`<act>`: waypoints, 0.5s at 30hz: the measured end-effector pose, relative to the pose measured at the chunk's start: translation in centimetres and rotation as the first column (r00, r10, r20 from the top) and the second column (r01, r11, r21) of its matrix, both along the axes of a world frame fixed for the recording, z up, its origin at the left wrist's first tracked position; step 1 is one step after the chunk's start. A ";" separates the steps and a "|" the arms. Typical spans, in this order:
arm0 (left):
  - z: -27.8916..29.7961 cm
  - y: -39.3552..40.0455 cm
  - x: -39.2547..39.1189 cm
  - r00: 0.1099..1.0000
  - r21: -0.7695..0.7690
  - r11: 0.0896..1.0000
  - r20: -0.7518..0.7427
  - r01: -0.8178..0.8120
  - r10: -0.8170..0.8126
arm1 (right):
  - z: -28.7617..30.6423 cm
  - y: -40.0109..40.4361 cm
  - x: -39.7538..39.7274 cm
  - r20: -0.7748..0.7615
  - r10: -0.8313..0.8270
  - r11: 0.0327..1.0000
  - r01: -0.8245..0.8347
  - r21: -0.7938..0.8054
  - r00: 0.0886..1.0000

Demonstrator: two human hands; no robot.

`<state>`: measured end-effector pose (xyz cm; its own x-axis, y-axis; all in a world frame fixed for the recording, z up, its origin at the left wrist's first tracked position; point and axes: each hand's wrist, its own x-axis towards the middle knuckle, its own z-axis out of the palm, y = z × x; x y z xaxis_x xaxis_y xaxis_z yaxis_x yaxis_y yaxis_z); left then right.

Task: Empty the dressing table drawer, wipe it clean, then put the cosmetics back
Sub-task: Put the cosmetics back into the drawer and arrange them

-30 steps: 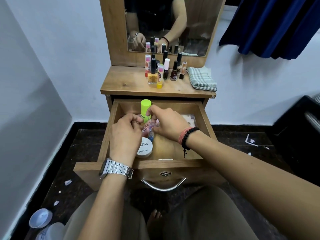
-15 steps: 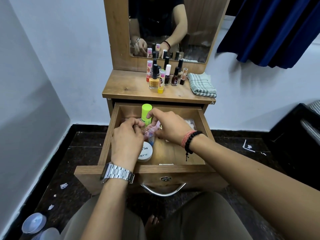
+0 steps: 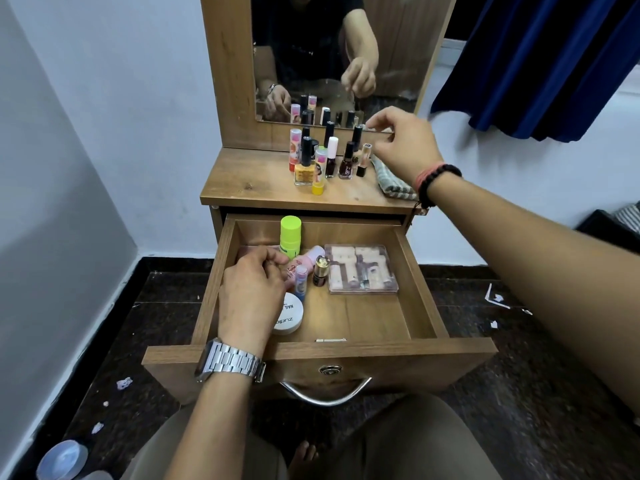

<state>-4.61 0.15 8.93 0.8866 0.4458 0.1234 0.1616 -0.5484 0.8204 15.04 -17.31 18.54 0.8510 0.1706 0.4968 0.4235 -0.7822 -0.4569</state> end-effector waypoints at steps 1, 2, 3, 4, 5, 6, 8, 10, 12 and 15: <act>0.0 0.1 0.0 1.000 -0.007 1.000 -0.001 -0.001 0.001 | 0.1 -0.3 1.1 -0.007 -0.023 0.999 0.023 -0.043 1.000; -0.1 0.0 0.1 1.000 -0.009 1.000 -0.004 -0.003 0.003 | 0.0 -0.6 1.9 -0.015 -0.035 0.994 0.033 -0.103 0.999; -0.1 0.1 0.2 1.000 -0.009 1.000 -0.010 -0.005 0.005 | -0.2 -0.7 2.6 -0.027 -0.040 0.985 0.035 -0.169 0.999; -0.2 0.2 0.3 1.000 -0.013 1.000 -0.009 -0.007 0.007 | -0.5 -0.8 3.0 -0.037 -0.037 0.970 0.027 -0.241 0.999; -0.4 0.2 0.4 1.000 -0.021 1.000 -0.009 -0.006 0.005 | -0.7 -0.8 3.3 -0.045 -0.026 0.951 0.011 -0.309 0.999; -0.4 0.3 0.5 1.000 -0.026 1.000 -0.008 -0.004 0.004 | -1.0 -0.8 3.5 -0.056 -0.012 0.934 -0.009 -0.357 0.998; -0.5 0.3 0.5 1.000 -0.026 1.000 -0.005 -0.004 0.004 | -1.7 -0.7 4.1 -0.070 0.010 0.916 -0.037 -0.398 0.998; -0.6 0.3 0.5 1.000 -0.018 1.000 0.008 -0.005 0.006 | -2.3 -0.7 4.6 -0.053 0.004 0.919 -0.025 -0.393 0.999; -0.6 0.3 0.5 1.000 -0.023 1.000 0.012 -0.006 0.007 | -2.5 -0.6 4.9 -0.030 -0.022 0.927 0.010 -0.374 0.999; -0.7 0.5 0.6 1.000 -0.046 0.999 0.017 -0.003 0.004 | -2.3 -0.6 4.8 -0.029 -0.042 0.936 0.029 -0.350 0.999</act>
